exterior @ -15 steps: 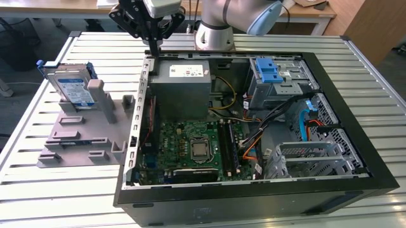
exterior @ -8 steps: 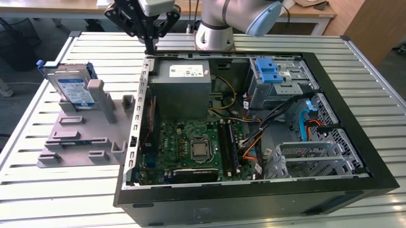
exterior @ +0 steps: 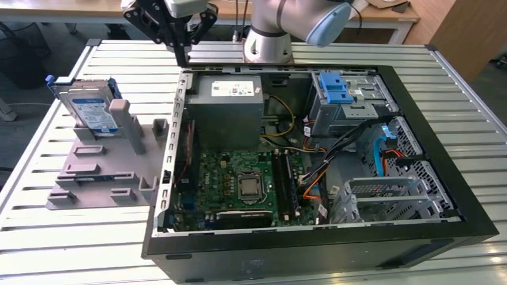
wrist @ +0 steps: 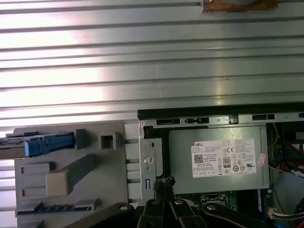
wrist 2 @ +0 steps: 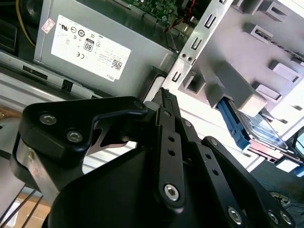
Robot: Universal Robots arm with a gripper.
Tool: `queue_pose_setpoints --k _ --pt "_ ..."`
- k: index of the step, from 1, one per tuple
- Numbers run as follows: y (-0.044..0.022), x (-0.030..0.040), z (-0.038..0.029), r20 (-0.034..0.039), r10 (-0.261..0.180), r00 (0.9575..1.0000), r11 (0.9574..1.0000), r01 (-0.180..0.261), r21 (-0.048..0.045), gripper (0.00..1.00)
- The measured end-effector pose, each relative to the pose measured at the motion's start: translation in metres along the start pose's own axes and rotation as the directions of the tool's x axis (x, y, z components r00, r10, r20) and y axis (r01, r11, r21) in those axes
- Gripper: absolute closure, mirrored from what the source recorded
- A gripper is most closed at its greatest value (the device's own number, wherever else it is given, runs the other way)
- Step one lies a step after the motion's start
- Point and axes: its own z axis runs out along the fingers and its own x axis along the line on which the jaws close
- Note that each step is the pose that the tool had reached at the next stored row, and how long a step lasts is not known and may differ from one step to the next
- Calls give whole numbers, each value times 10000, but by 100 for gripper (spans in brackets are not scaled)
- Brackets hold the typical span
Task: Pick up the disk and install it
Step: 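Reach for the disk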
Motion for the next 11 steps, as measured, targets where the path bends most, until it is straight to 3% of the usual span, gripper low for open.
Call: queue_pose_setpoints --k 11 --pt "47 132 3 -1 0 10000 10000 0 1 89"
